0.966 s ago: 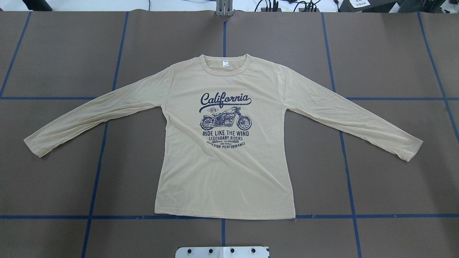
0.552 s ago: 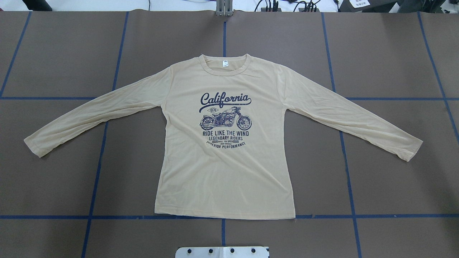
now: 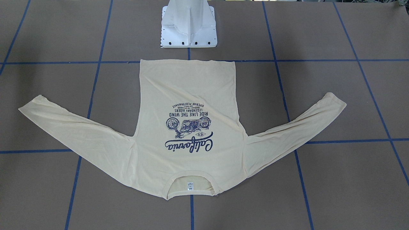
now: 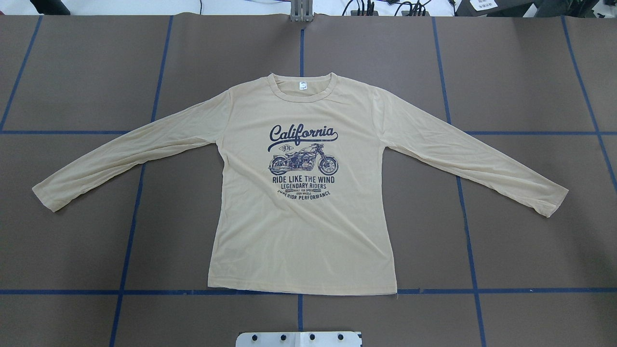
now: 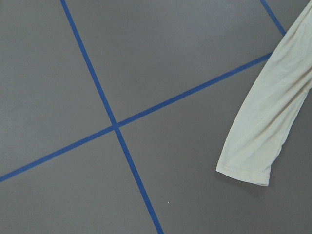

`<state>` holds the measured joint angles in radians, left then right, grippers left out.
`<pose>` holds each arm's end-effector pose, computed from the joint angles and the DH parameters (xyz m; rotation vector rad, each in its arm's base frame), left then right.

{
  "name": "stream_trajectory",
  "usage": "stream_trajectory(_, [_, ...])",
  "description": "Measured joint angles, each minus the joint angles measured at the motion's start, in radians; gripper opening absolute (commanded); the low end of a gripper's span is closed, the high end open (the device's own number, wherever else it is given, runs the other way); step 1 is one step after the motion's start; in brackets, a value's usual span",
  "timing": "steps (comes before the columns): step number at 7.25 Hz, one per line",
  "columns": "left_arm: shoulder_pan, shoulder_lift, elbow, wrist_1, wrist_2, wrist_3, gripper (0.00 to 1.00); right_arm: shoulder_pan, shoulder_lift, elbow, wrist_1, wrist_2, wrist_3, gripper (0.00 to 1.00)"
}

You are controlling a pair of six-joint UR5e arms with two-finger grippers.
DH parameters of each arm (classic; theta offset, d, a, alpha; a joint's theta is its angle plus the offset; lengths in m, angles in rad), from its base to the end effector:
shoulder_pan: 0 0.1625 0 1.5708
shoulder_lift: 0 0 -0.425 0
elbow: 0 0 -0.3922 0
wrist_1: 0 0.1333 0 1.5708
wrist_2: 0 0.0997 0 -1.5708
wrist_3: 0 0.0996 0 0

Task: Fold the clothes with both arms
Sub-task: 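Move the right gripper to the cuff of the sleeve nearest it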

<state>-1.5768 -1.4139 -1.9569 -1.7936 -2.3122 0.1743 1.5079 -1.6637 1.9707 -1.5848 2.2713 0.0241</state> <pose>-0.0687 -0.4369 0.5157 0.4965 0.6892 0.3256 0.0406 -0.4553 0.5112 0.2505 -0.7072 -0.1396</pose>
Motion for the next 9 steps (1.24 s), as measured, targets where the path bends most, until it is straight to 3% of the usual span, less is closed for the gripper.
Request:
stream_trajectory(2, [0.002, -0.079, 0.023, -0.068, 0.029, -0.003, 1.00, -0.013, -0.009, -0.008, 0.072, 0.014, 0.003, 1.00])
stream_trajectory(4, [0.003, -0.094, 0.028, -0.086, 0.027, -0.001, 1.00, -0.106, -0.043, -0.018, 0.187, 0.013, 0.136, 1.00])
stream_trajectory(5, [0.003, -0.092, 0.027, -0.088, 0.026, 0.000, 1.00, -0.178, -0.077, -0.028, 0.301, -0.002, 0.261, 1.00])
stream_trajectory(7, [0.002, -0.088, 0.025, -0.088, 0.025, 0.001, 1.00, -0.310, -0.162, -0.110, 0.647, -0.057, 0.517, 0.97])
stream_trajectory(8, [0.001, -0.086, 0.023, -0.089, 0.025, 0.002, 1.00, -0.377, -0.179, -0.193, 0.823, -0.104, 0.622, 0.92])
stream_trajectory(9, [0.001, -0.084, 0.022, -0.089, 0.024, 0.002, 1.00, -0.446, -0.184, -0.275, 0.964, -0.169, 0.704, 0.80])
